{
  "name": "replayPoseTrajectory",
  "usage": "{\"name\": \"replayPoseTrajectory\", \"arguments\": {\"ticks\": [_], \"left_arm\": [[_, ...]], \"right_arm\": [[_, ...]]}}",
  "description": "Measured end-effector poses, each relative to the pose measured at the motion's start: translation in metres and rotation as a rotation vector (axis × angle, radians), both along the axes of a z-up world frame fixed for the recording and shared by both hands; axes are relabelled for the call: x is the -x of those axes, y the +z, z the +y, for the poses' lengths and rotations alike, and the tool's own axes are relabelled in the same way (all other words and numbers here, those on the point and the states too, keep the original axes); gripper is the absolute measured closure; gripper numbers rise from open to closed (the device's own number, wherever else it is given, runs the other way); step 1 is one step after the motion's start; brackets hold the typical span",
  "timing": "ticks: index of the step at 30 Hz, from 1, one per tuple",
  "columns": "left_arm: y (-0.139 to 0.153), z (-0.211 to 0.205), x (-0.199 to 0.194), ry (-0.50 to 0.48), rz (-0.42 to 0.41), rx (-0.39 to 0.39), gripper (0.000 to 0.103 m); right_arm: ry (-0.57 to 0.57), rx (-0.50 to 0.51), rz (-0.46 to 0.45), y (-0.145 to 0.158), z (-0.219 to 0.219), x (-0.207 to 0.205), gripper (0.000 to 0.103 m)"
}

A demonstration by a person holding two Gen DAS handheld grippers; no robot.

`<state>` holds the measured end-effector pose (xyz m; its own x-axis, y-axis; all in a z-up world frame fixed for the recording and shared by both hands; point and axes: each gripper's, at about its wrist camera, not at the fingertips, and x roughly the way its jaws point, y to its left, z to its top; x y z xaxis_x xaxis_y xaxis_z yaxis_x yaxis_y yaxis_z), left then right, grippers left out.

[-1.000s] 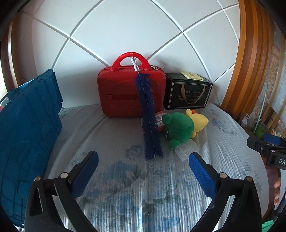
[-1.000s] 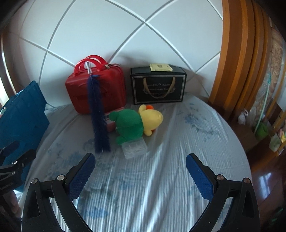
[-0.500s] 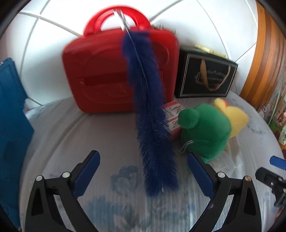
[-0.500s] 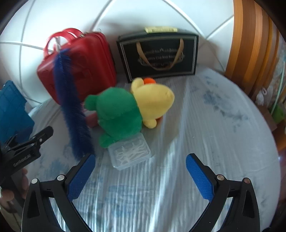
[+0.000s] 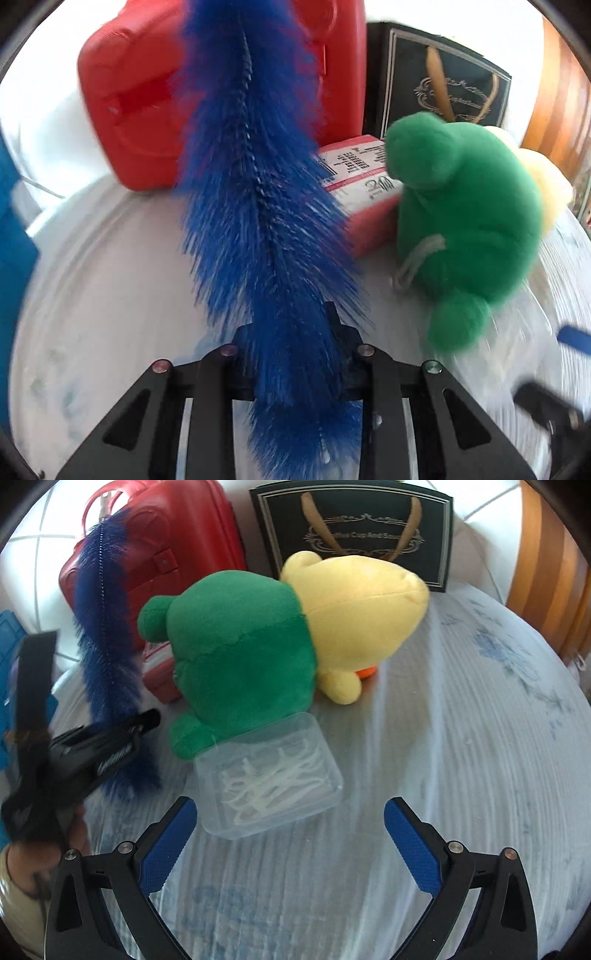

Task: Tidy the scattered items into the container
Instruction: 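Grasp the blue fluffy brush with left tool while right tool grasps the clear floss-pick box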

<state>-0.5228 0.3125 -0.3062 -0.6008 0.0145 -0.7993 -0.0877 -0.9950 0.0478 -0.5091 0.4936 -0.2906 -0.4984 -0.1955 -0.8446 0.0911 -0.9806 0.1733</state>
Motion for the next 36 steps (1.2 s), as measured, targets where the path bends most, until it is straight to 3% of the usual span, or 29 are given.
{"name": "replayPoseTrajectory", "arguments": {"ticks": [8,12,13,14,16,17,20,24,25,29,32,33,36], "left_arm": [[-0.012,-0.026,-0.083,0.008,-0.151,-0.013,0.079],[-0.008,-0.035,-0.104,0.014,-0.180,-0.024,0.078],[-0.004,-0.037,-0.105,0.026,-0.172,-0.021,0.070],[0.000,-0.038,-0.105,0.033,-0.159,-0.020,0.053],[0.012,-0.039,-0.103,0.054,-0.103,-0.018,0.029],[0.018,-0.040,-0.100,0.066,-0.070,-0.017,0.024],[0.023,-0.043,-0.082,0.088,-0.030,-0.021,0.023],[0.005,-0.052,-0.047,0.148,-0.055,-0.029,0.023],[0.001,-0.055,-0.042,0.158,-0.063,-0.038,0.025],[-0.012,-0.061,-0.039,0.178,-0.091,-0.047,0.054],[-0.010,-0.065,-0.044,0.183,-0.081,-0.042,0.068],[-0.008,-0.066,-0.045,0.181,-0.081,-0.039,0.069],[-0.006,-0.063,-0.053,0.172,-0.070,-0.029,0.079]], "right_arm": [[0.061,-0.026,0.021,-0.008,-0.014,0.003,0.000],[0.063,-0.013,0.006,-0.011,-0.015,-0.002,0.000],[0.064,-0.013,0.002,-0.011,-0.016,-0.003,0.000],[0.065,-0.013,0.000,-0.011,-0.016,-0.005,0.000],[0.067,-0.014,0.001,-0.010,-0.018,-0.007,0.000],[0.068,-0.016,0.001,-0.010,-0.018,-0.008,0.000],[0.072,-0.026,0.010,-0.009,-0.021,-0.006,0.000],[0.083,-0.049,0.010,-0.017,-0.026,0.001,0.000],[0.083,-0.053,0.006,-0.020,-0.026,0.002,0.000],[0.089,-0.092,0.043,-0.027,-0.030,0.004,0.000],[0.077,-0.095,0.061,-0.031,-0.025,0.009,0.003],[0.070,-0.104,0.069,-0.031,-0.023,0.010,0.011],[0.080,-0.079,0.070,-0.028,-0.017,0.014,0.011]]}}
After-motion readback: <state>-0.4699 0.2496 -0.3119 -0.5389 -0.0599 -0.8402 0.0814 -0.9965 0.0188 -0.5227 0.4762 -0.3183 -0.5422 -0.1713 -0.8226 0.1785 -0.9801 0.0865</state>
